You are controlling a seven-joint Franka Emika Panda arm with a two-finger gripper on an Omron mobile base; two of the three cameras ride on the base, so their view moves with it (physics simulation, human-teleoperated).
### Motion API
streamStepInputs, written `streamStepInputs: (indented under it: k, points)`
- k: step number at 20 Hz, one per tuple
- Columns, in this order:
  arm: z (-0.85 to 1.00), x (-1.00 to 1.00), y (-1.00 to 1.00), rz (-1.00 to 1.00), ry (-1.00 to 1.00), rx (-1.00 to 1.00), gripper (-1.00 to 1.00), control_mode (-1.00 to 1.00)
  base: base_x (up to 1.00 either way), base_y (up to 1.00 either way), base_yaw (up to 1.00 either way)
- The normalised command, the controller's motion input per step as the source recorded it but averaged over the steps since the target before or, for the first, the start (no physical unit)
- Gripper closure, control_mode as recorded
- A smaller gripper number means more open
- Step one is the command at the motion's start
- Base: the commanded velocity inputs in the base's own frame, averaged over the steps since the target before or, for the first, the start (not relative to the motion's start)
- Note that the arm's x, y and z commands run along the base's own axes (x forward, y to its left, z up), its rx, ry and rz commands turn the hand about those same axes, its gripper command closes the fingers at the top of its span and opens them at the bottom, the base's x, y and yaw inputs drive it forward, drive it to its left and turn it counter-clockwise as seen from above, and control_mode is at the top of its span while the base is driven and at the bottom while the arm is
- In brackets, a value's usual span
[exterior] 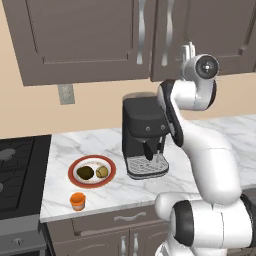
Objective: Pick the avocado and bread from the counter and place them on the plate. Then pick the jam from the cabinet and place it next to the plate. Lastly close the cabinet door.
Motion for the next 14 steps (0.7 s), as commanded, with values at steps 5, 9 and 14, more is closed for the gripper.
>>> streamStepInputs:
  k: [5,9,14]
  points:
    - [0.28,0.79,-0.05,-0.1,0.3,0.08,-1.0,-1.0,0.0,0.0,0.0]
    - [0.25,0.58,-0.12,-0.03,0.29,0.09,-1.0,-1.0,0.0,0.0,0.0]
    - [0.07,0.31,-0.18,0.0,0.22,0.07,-1.0,-1.0,0.0,0.0,0.0]
